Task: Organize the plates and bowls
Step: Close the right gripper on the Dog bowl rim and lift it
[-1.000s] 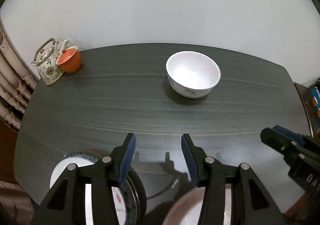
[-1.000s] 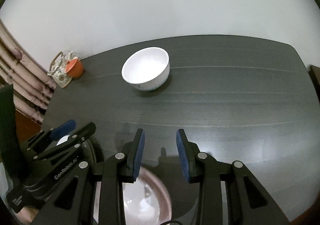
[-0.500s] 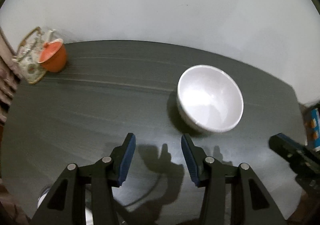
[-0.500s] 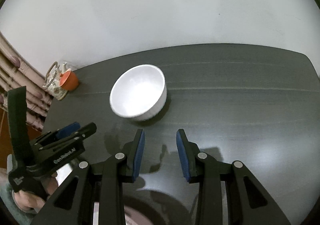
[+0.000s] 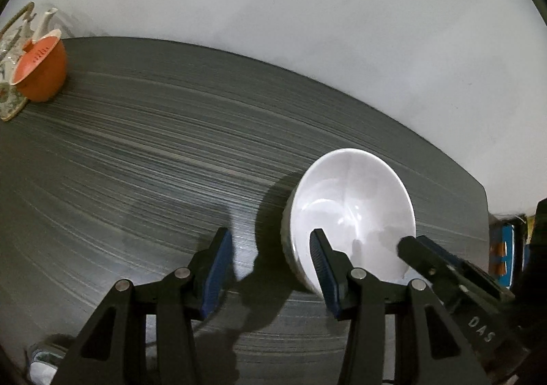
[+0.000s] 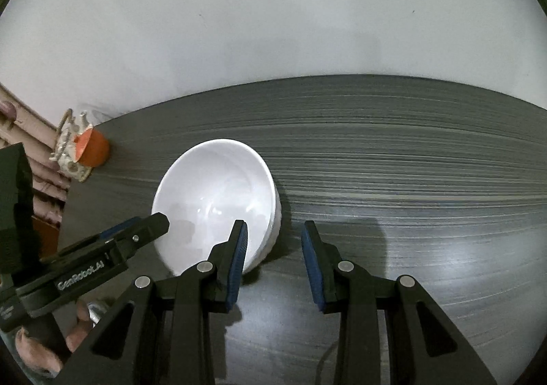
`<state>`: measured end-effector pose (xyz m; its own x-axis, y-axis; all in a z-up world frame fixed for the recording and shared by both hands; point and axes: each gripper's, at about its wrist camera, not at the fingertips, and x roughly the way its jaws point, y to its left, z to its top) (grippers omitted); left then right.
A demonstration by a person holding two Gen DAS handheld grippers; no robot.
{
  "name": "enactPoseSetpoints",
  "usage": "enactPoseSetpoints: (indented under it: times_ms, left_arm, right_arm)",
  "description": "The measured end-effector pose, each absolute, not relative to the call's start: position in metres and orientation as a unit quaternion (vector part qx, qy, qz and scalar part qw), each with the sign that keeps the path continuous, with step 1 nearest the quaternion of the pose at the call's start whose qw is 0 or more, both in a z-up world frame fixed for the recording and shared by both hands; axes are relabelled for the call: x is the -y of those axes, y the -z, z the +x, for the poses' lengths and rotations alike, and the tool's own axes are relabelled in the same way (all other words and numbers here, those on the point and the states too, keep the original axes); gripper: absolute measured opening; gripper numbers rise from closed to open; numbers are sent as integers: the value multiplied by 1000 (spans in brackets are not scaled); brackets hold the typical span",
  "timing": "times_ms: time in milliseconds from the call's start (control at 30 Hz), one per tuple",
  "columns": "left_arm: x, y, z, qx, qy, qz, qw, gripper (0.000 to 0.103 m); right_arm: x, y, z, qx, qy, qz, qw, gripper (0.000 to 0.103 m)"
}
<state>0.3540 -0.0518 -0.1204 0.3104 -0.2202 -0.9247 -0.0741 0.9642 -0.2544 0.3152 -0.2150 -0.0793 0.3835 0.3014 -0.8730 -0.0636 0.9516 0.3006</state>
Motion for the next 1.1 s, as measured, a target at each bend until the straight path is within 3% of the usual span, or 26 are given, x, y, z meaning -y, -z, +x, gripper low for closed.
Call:
enactPoseSetpoints:
  times_ms: [267, 333, 533, 667, 1100]
  left_arm:
    - [54, 138, 368, -604, 45, -122, 787, 47]
    - [51, 139, 371, -605, 48, -118, 786, 38]
    - [62, 143, 374, -602, 59, -93, 791, 29]
    - [69, 143, 373, -606, 68, -100, 786, 18]
    - [75, 129, 359, -611, 65, -95, 783, 18]
  right_arm:
    - [200, 99, 325, -559, -103, 105, 816, 31]
    - [198, 103, 326, -561, -102, 103, 815, 28]
    - [200, 108, 323, -566, -104, 101, 812, 23]
    - [196, 108, 322, -564, -102, 101, 813, 21]
    - [202, 95, 306, -556, -102, 118, 816, 21]
